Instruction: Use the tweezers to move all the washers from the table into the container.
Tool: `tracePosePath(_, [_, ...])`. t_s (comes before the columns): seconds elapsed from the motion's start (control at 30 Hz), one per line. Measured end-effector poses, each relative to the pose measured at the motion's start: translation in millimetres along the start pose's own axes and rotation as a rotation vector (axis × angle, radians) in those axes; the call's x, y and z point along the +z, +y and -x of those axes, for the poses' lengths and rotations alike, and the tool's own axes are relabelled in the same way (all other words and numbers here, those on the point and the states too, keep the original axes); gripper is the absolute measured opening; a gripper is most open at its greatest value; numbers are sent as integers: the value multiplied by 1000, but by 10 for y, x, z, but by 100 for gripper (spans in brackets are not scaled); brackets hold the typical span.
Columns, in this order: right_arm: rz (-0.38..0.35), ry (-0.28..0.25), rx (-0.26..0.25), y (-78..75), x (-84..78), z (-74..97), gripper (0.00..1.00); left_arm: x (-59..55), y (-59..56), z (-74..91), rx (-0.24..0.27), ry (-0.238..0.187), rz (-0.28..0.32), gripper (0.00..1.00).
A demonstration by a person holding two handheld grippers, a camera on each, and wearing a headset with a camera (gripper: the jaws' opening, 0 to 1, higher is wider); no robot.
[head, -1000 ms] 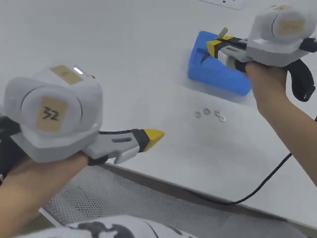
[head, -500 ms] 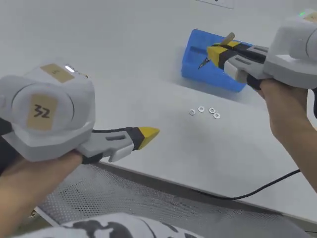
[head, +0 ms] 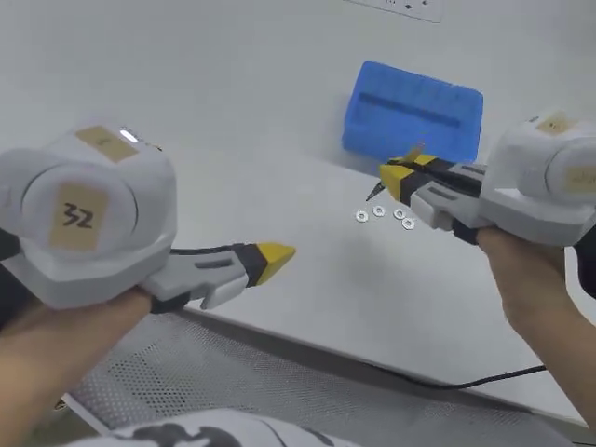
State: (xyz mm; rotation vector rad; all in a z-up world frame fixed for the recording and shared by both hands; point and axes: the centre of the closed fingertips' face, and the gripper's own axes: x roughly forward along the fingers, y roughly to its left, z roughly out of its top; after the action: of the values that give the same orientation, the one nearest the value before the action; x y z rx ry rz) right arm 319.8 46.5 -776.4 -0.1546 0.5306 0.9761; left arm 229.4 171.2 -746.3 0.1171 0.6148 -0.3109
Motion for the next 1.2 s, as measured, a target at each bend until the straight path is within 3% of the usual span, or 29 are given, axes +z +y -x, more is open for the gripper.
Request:
tracePosePath(0.67, [15, 43, -13, -14, -209, -88, 2, -43, -11, 16, 6, 16, -9, 98])
tracePosePath(1.0, [14, 39, -21, -52, -194, -53, 1, -24, -41, 18, -1, 14, -20, 97])
tracePosePath(1.2, [16, 17, -19, -32, -67, -9, 1, -11, -52, 22, -5, 8, -17, 97])
